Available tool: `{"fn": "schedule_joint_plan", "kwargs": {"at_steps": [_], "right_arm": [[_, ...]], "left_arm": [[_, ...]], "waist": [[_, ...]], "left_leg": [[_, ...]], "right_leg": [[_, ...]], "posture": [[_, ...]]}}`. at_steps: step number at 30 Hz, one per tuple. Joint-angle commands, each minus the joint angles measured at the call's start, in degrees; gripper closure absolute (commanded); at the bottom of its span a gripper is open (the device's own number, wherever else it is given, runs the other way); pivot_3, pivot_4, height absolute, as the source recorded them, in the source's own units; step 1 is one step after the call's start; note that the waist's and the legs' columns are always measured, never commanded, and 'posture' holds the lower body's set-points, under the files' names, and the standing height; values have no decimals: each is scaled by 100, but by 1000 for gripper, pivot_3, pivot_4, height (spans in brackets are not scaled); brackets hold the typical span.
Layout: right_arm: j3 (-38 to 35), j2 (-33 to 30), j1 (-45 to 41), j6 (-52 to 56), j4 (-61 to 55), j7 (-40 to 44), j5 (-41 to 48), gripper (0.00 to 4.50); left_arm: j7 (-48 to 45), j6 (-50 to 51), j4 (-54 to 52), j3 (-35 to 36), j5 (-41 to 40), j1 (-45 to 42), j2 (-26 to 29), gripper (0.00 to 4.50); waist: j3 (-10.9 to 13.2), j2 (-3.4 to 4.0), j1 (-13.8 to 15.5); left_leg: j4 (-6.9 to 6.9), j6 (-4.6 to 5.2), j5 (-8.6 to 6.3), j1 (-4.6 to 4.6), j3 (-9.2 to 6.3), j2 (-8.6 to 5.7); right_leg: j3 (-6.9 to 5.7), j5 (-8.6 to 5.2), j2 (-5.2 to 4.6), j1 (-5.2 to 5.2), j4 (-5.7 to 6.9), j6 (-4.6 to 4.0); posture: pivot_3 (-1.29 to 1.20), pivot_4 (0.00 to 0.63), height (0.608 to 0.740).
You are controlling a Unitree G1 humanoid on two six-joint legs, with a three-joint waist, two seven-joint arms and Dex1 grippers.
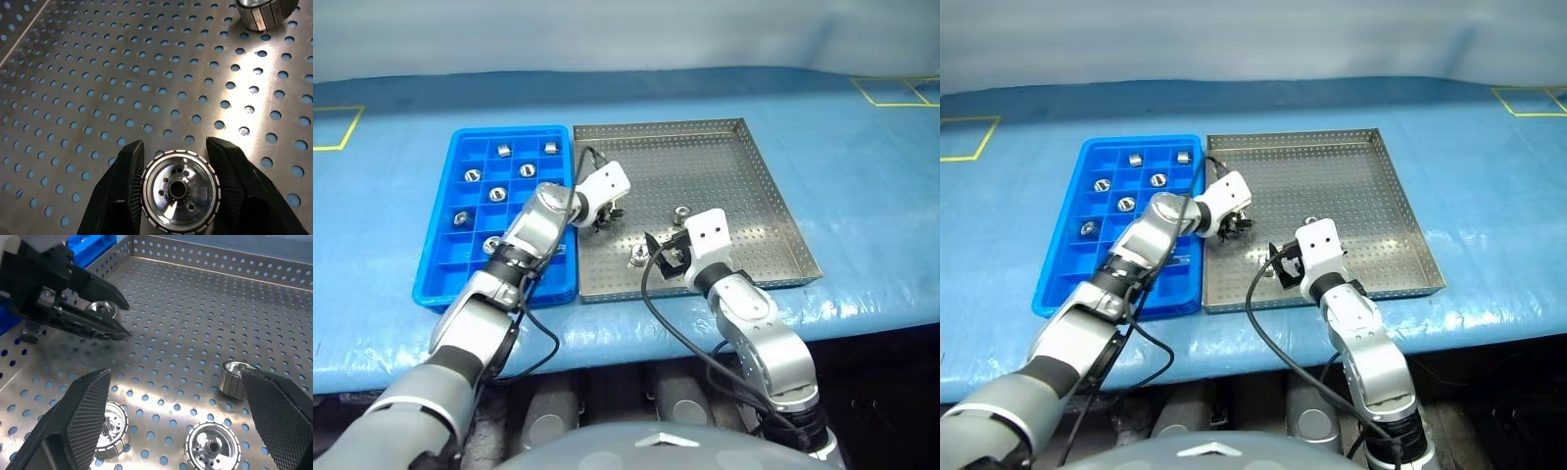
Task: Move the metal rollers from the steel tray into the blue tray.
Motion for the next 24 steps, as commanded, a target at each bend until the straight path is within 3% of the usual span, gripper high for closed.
{"fn": "schedule_joint_plan", "kwargs": {"at_steps": [1, 6, 13, 18, 24], "right_arm": [[126, 55, -171, -124, 7, 91, 49, 0], [441, 113, -499, -238, 286, 368, 115, 0], [988, 37, -1086, -695, 751, 1049, 216, 0], [1230, 86, -1326, -876, 1030, 1324, 236, 0], [1345, 140, -1350, -955, 1154, 1436, 239, 0]], "left_arm": [[414, 408, -1485, 715, -177, 284, 183, 2775], [1042, 1409, -3721, 1709, -179, 1412, 479, 2775], [1778, 2786, -6024, 2476, 34, 3187, 470, 2775], [2143, 3246, -6828, 2695, 82, 4274, 409, 2775], [2654, 3390, -6974, 2757, 160, 4984, 166, 2775]], "waist": [[0, 0, 41], [2, 3, 96], [6, -2, 354], [8, -7, 562], [8, -7, 747]], "left_leg": [[-1, 0, -1, 0, 0, 0], [-5, -3, -2, 5, 1, 0], [-2, -8, -1, 15, -9, -1], [-1, -14, 1, 19, -23, -1], [-1, -23, 5, 20, -36, 2]], "right_leg": [[-1, 5, -2, 0, 0, -10], [-2, 5, -3, 1, -1, -13], [-11, -10, -4, 16, -5, 3], [-25, -31, -6, 25, -5, -26], [-48, -38, -7, 16, -1, -36]], "posture": [[-100, 150, 740], [-33, 150, 740], [65, 150, 740], [138, 150, 740], [162, 150, 740]]}}
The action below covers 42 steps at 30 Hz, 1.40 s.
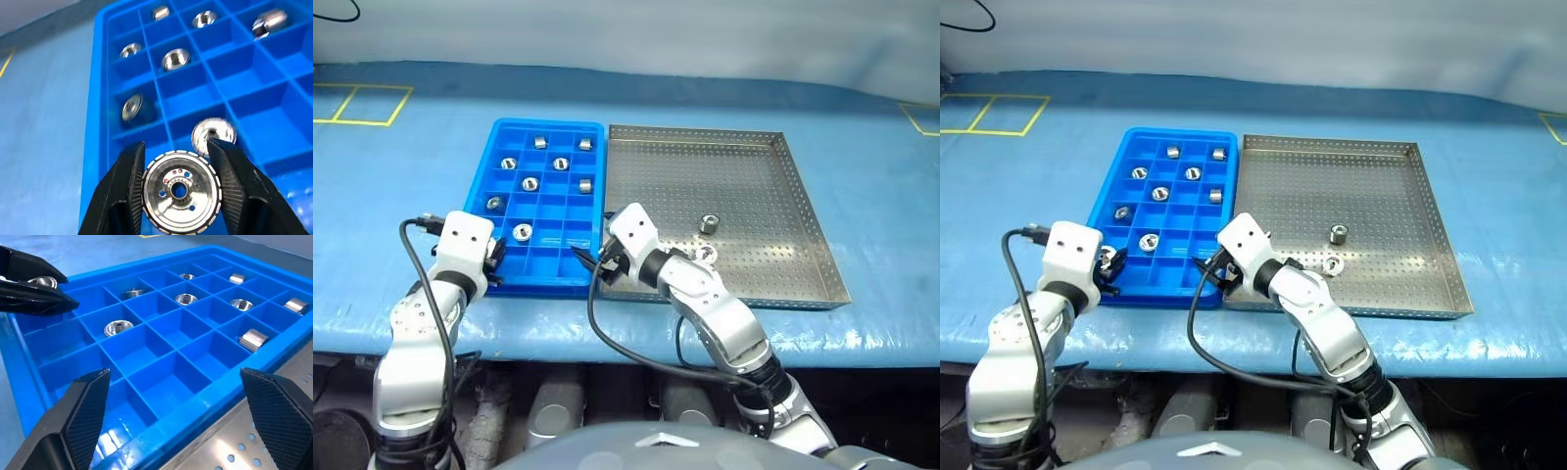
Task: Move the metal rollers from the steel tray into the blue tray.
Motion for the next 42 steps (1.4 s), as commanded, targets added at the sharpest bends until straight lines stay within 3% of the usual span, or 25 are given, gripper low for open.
{"fn": "schedule_joint_plan", "kwargs": {"at_steps": [1, 9, 13, 17, 23, 30, 36, 42], "right_arm": [[38, 52, -52, -175, -101, 66, 31, 0], [10, -40, 139, -266, -306, 194, 123, 0], [-30, -71, 209, -264, -376, 142, 76, 0], [-153, -92, 343, -203, -549, -12, 34, 0], [-611, -258, 718, 8, -1044, -239, 56, 0], [-1196, -469, 1274, 300, -1599, -538, 64, 0], [-1417, -493, 1639, 434, -1845, -796, 14, 0], [-1385, -418, 1781, 477, -1937, -956, -11, 0]], "left_arm": [[315, -22, -220, 91, 66, 182, -159, 2775], [513, -140, 255, 4, -27, 363, -248, 2775], [445, -159, 389, -131, -119, 123, -176, 1469], [166, -225, 608, -470, -327, -667, 64, 221], [-723, -834, 1551, -1093, -953, -2423, 245, 221], [-2314, -1851, 3095, -2287, -1460, -3932, 270, 221], [-3700, -2711, 4375, -3442, -1239, -4584, 602, 221], [-4350, -3192, 5232, -4093, -891, -4896, 570, 221]], "waist": [[0, 1, 33], [-3, 4, 25], [-3, 8, -1], [-1, 7, 10], [-1, 5, -44], [0, 7, -364], [1, 10, -611], [1, 11, -686]], "left_leg": [[0, -1, 0, 2, -3, 0], [-7, -8, -5, 2, -11, 1], [-8, -9, -4, 5, -11, 2], [-1, -9, -4, 3, -14, 2], [10, -9, -4, -5, -23, -7], [-5, -8, -4, -17, -13, -7], [-8, -3, -8, -10, 3, -4], [-3, -1, -8, -10, 8, -2]], "right_leg": [[-3, -1, -1, 0, 0, -1], [-14, -5, -4, 2, 0, -16], [-16, -10, -3, 2, 1, -14], [-22, -9, -4, -2, -1, -12], [-29, -4, -7, 7, -8, -6], [-17, 5, 3, 5, -3, -28], [-4, -15, 6, 4, 0, -1], [14, -16, 12, 1, 1, 5]], "posture": [[162, 150, 740], [127, 150, 740], [74, 150, 740], [27, 150, 740], [-45, 150, 740], [-141, 150, 740], [-194, 150, 740], [-214, 150, 740]]}}
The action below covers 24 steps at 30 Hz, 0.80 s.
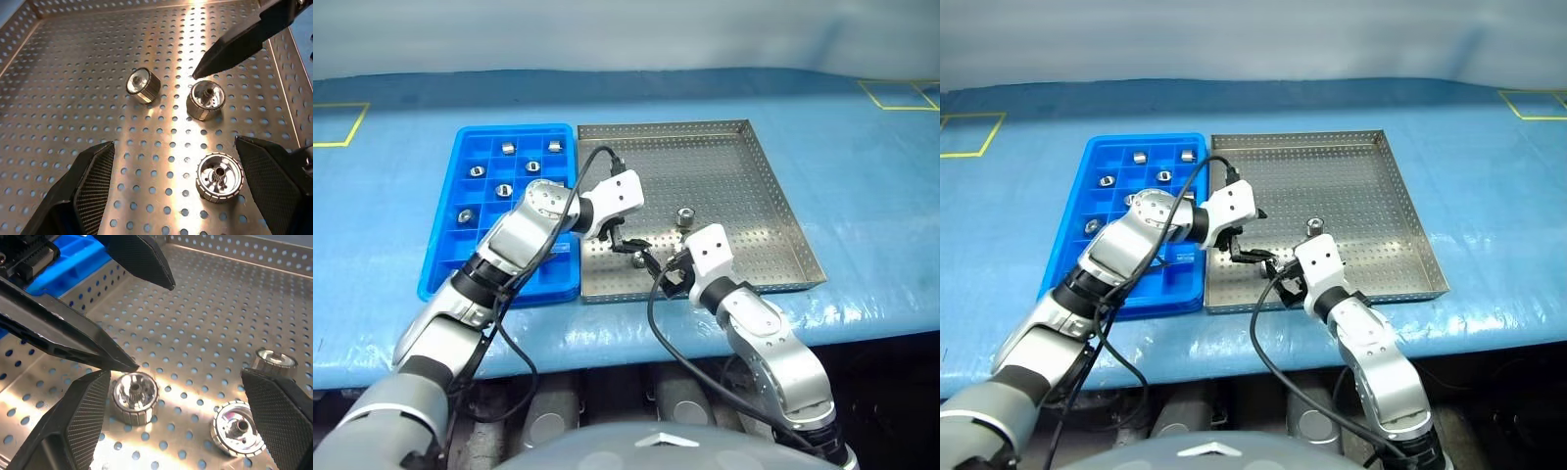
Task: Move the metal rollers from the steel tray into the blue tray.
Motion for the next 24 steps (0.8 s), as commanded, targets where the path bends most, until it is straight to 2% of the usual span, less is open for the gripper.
{"fn": "schedule_joint_plan", "kwargs": {"at_steps": [1, 9, 17, 24], "right_arm": [[-76, 107, -63, -100, -379, -153, -3, 0], [-80, -54, 72, -8, -529, 58, 150, 0], [-257, -593, 540, 109, -858, 352, 311, 0], [-414, -634, 563, 118, -882, 278, 335, 0]], "left_arm": [[-398, -303, 358, -409, 260, -79, -22, 221], [-697, -567, 786, -745, 626, -56, -141, 221], [-532, -661, 1007, -733, 892, 14, -386, 221], [-591, -696, 1061, -693, 995, 54, -470, 221]], "waist": [[0, 0, -12], [0, 0, -17], [-4, 6, -43], [-6, 3, -55]], "left_leg": [[0, 0, 0, 2, 2, 0], [0, 8, -5, -1, 9, -2], [2, 19, -12, 2, 13, -6], [11, 19, -12, 3, 14, -5]], "right_leg": [[4, 0, 0, 1, 0, 1], [19, 2, 2, -3, 0, 3], [29, -5, 2, -1, 0, 17], [31, -3, 2, 4, 0, 22]], "posture": [[-214, 150, 740], [-217, 150, 740], [-236, 150, 740], [-241, 150, 740]]}}
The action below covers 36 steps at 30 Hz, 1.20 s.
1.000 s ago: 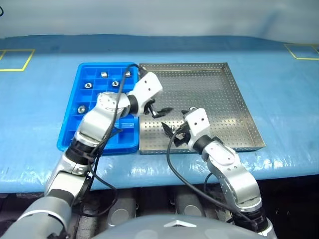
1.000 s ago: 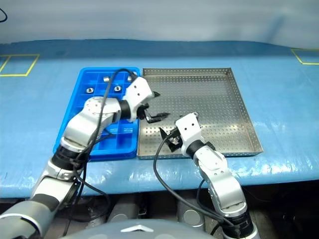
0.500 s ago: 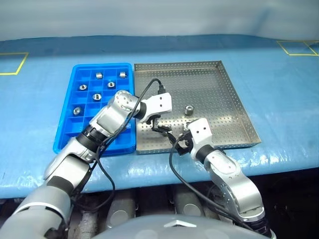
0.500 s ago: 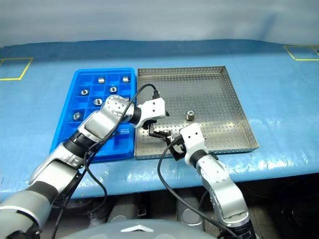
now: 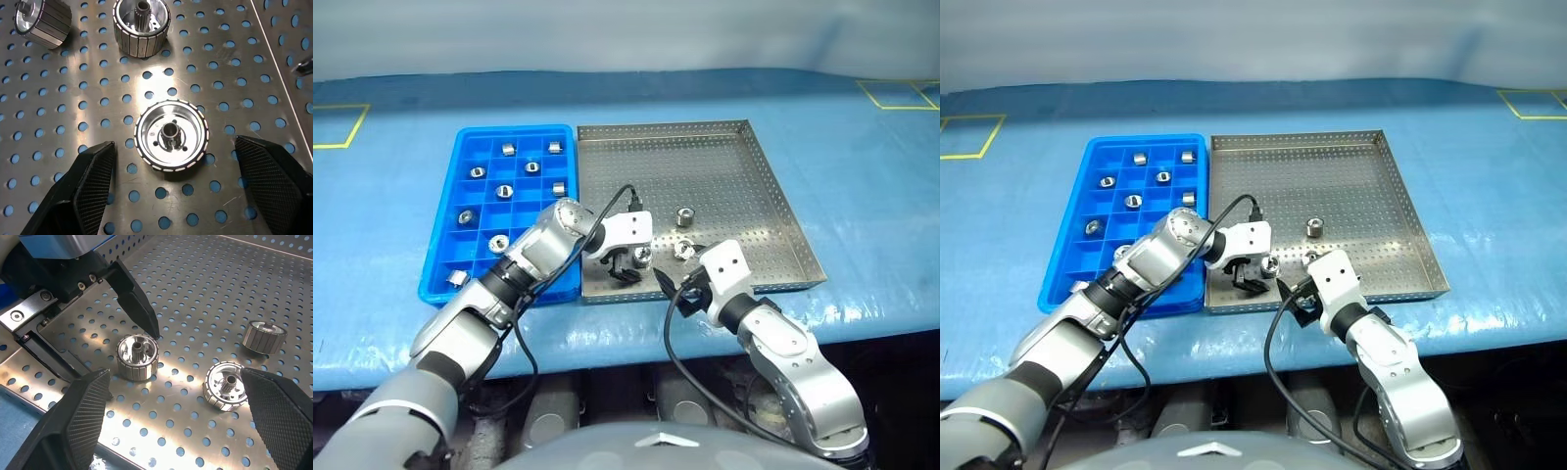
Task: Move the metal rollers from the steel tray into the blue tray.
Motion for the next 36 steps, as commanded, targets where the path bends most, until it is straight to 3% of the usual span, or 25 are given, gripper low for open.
{"fn": "schedule_joint_plan", "kwargs": {"at_steps": [1, 2, 5, 11, 16, 21, 28, 36], "right_arm": [[-145, 2, -33, -88, -218, -20, 63, 0], [-144, 3, -38, -91, -210, -21, 62, 0], [-109, 36, -96, -89, -147, -62, 26, 0], [-37, 112, -185, -98, -43, -121, -17, 0], [46, 135, -265, -103, 18, -137, -11, 0], [239, 174, -430, -117, 83, -106, 0, 0], [575, 424, -921, -126, 381, -116, 0, 0], [823, 554, -1402, -235, 745, -25, -9, 0]], "left_arm": [[8, -40, -7, 26, 86, 8, -78, 221], [30, -33, 0, 45, 90, 15, -95, 221], [118, -7, 34, 110, 99, 15, -133, 820], [154, 57, -56, 225, 54, -7, -97, 2728], [411, 173, -283, 660, -82, -39, -64, 2757], [1389, 545, -825, 1582, -161, 187, -100, 2757], [3198, 1336, -2233, 2963, 79, 1036, -89, 2757], [4398, 1724, -3288, 3645, 252, 2040, -228, 2757]], "waist": [[0, 0, 0], [0, 0, -2], [0, 0, -4], [0, 0, -8], [0, 0, -5], [1, 1, -3], [1, 1, 40], [2, 0, 240]], "left_leg": [[1, 0, 0, 0, 0, 0], [1, 0, 0, 0, 0, 0], [1, 0, 0, -1, 0, 0], [2, 0, 0, -1, 2, 0], [1, 0, 0, -2, 2, 0], [1, 0, 0, -3, 2, 1], [0, -1, 1, 1, 1, 4], [1, -1, 1, 0, 0, -5]], "right_leg": [[0, 0, 0, 0, 1, 0], [0, 1, 0, 0, 1, 1], [1, 1, 0, -1, 2, 0], [4, 2, 1, -2, 4, 2], [4, 2, 1, -4, 4, 2], [5, 5, 0, -5, 4, 6], [5, 29, 2, -4, 6, 28], [2, 43, -8, -1, 3, 14]], "posture": [[-241, 150, 740], [-241, 150, 740], [-240, 150, 740], [-229, 150, 740], [-218, 150, 740], [-192, 150, 740], [-129, 150, 740], [-71, 150, 740]]}}
